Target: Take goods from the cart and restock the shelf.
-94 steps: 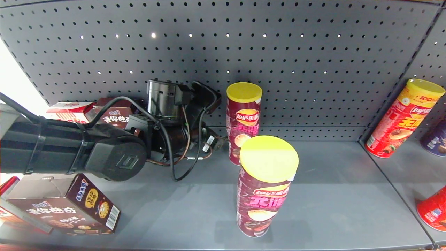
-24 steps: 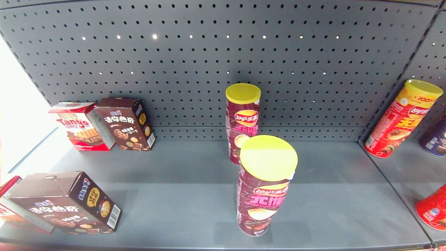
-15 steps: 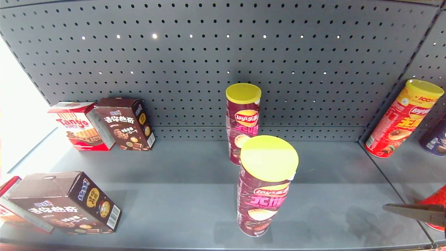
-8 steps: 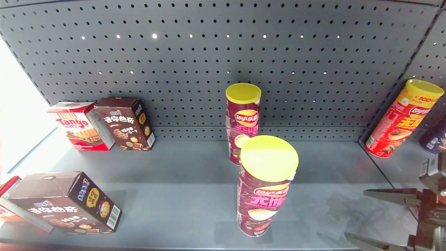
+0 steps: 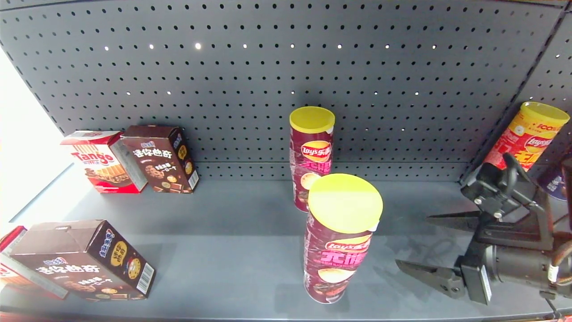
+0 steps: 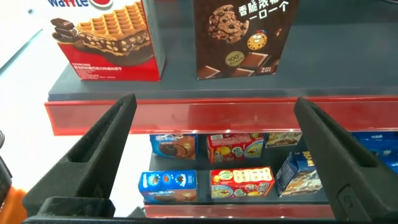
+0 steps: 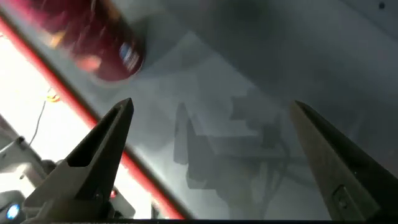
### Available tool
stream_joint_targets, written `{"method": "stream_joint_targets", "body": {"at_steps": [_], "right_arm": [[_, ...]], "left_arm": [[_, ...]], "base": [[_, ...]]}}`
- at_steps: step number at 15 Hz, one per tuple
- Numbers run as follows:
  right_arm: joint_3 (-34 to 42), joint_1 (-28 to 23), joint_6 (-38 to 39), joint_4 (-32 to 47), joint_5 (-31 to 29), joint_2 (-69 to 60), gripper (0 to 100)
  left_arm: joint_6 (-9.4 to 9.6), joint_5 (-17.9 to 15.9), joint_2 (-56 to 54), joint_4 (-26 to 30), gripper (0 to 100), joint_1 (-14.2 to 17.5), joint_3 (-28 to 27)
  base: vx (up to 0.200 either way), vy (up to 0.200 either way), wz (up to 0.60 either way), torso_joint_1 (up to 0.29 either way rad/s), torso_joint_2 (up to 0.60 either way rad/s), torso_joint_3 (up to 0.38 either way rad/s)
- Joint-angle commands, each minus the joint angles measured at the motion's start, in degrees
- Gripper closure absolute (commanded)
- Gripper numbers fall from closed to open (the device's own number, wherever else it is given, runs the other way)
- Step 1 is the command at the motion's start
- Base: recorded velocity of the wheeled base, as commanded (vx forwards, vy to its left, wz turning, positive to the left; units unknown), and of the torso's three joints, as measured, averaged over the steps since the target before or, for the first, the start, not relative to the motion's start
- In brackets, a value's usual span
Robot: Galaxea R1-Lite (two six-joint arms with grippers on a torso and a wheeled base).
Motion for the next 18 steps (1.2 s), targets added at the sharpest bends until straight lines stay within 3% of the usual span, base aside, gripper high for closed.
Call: {"method": "stream_joint_targets", "body": {"at_steps": [1, 6, 18], "right_arm": [[-3.6, 1.1, 0.0, 0.0, -0.6, 5.2, 0], [-7.0, 2.5, 0.0, 0.0, -1.6, 9.1, 0], [-6.3, 7.0, -0.1, 0.3, -1.8, 9.8, 0]], "left_arm": [[0.04, 0.0, 0.1, 0.0, 0, 0.0, 0.0], [0.04, 0.0, 0.1, 0.0, 0, 0.0, 0.0], [-0.05, 0.0, 0.1, 0.0, 0, 0.0, 0.0]], "base": [[0.0, 0.0, 0.0, 0.0, 0.0, 0.0], [0.0, 0.0, 0.0, 0.0, 0.0, 0.0], [0.0, 0.0, 0.0, 0.0, 0.0, 0.0]]}}
